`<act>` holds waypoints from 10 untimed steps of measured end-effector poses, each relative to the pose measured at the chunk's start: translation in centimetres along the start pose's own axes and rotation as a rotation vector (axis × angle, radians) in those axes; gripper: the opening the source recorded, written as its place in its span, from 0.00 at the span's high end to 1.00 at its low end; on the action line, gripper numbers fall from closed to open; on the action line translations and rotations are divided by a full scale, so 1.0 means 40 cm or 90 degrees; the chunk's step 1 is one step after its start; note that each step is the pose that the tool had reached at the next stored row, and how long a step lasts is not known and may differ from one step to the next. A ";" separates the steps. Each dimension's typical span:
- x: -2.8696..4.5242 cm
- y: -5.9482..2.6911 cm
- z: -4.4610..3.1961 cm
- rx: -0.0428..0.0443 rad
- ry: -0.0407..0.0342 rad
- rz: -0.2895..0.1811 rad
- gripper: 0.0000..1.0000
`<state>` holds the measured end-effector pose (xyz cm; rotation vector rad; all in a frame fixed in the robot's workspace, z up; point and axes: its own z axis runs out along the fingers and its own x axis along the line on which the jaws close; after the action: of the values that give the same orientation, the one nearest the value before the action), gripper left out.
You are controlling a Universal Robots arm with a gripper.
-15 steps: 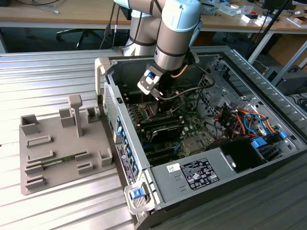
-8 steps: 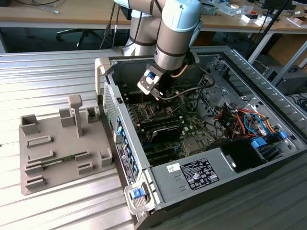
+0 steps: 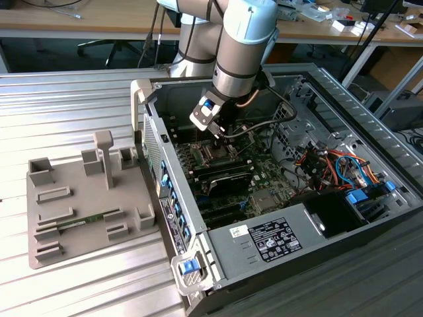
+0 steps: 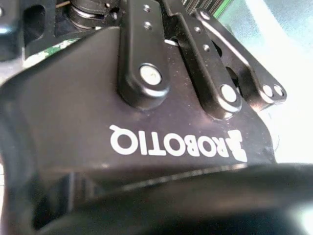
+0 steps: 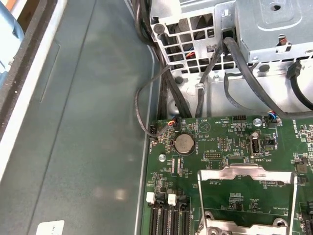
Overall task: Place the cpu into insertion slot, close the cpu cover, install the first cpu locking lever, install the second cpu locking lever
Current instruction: 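Place the cpu into insertion slot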
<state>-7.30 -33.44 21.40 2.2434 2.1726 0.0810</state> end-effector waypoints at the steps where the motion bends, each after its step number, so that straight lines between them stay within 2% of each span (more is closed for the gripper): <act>1: 0.000 0.000 -0.003 0.0000 0.0001 0.000 0.89; 4: 0.000 0.001 -0.012 0.0000 0.0001 0.000 0.89; 10: 0.000 0.001 -0.018 0.0000 0.0001 0.000 0.89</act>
<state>-7.30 -33.44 22.12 2.2434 2.1728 0.0810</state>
